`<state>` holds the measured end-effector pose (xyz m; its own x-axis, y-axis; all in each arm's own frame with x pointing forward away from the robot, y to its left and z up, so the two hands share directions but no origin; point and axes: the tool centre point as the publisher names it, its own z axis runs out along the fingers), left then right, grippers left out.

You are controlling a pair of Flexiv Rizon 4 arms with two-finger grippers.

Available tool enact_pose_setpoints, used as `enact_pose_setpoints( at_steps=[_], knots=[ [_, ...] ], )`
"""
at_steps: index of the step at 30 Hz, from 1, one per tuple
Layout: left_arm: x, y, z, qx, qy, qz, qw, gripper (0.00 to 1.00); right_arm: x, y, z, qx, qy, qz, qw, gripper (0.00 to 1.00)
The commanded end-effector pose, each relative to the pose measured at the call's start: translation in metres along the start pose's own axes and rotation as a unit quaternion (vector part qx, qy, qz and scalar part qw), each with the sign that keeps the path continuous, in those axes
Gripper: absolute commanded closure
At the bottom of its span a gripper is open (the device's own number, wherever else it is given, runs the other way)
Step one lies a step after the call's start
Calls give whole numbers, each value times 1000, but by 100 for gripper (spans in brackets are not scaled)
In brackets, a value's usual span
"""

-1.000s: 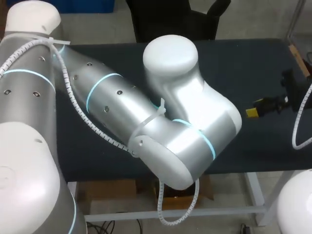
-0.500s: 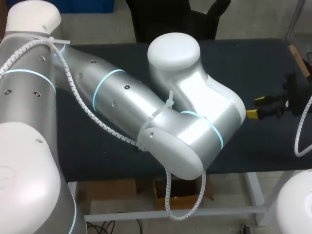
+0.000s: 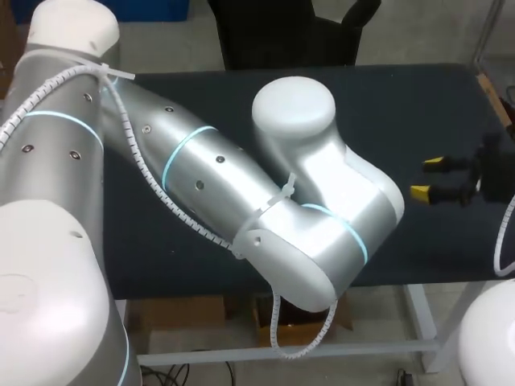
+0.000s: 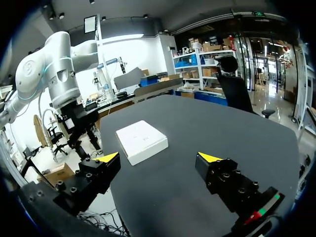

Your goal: Assemble the packaging by folding the flat box into shape, placing the metal phone stand inside, and closing the box properly

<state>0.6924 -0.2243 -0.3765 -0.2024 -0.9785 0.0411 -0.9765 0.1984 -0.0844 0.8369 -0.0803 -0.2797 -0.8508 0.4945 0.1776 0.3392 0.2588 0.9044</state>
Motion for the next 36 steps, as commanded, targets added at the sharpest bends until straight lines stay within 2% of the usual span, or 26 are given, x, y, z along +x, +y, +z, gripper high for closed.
enact_pose_setpoints(
  at_steps=[1,3,15,19,25,36],
  knots=[
    [-3,-6,5,2,-2,-7,1000,0,-12,-2,-1,-24,2,2,1000,0],
    [-6,-8,5,8,-4,-17,1000,0,-17,-2,-1,-35,2,11,999,0],
    [-24,-26,14,5,4,-58,998,0,-24,5,2,-29,-11,10,999,0],
    [-26,-35,18,4,-6,-73,997,0,-30,5,7,-20,-15,11,1000,0],
    [-29,-47,18,5,-19,-79,997,0,-33,3,9,-22,-22,6,999,0],
    [-42,-69,22,-7,-15,-101,995,0,-39,3,16,-20,-22,6,1000,0]
  ],
)
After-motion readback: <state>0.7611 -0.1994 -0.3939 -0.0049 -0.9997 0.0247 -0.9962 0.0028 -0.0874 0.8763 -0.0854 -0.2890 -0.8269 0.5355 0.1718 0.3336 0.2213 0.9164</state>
